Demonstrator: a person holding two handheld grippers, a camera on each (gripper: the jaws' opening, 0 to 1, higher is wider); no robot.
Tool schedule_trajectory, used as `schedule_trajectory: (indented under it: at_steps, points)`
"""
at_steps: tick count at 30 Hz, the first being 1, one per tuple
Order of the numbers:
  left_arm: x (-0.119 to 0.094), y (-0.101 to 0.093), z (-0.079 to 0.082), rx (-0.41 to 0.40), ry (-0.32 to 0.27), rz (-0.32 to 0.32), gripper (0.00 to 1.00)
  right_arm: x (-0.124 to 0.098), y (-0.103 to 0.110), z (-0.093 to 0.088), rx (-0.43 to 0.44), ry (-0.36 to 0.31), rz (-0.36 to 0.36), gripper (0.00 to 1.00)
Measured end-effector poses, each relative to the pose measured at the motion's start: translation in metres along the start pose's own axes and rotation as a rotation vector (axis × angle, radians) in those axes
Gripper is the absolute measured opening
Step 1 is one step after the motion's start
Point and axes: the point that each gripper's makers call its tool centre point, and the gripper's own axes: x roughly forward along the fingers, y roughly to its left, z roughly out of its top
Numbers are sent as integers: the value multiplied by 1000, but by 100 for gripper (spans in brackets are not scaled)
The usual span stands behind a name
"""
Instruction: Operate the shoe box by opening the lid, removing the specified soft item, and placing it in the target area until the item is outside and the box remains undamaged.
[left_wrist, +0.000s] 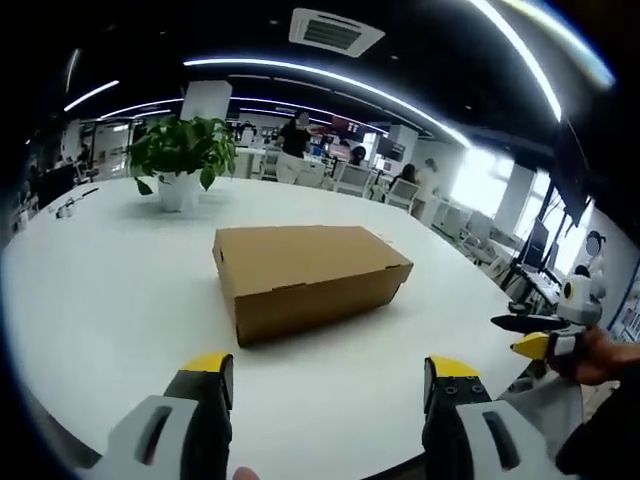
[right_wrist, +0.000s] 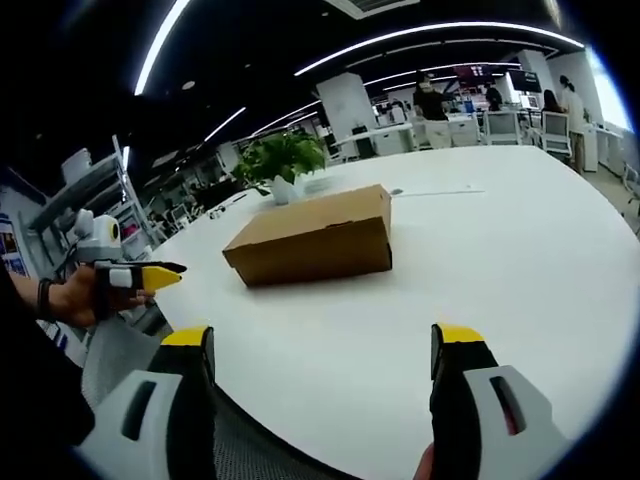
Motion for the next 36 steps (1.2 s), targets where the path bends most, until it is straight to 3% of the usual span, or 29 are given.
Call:
schedule_trajectory:
  at_steps: [16, 36]
  points:
    - [24, 32, 11, -72, -18, 25, 79, 45, -25, 22, -49, 36, 14, 83]
    - [78, 67, 16, -85, 13, 31, 77, 132, -46, 40, -32, 64, 25, 80]
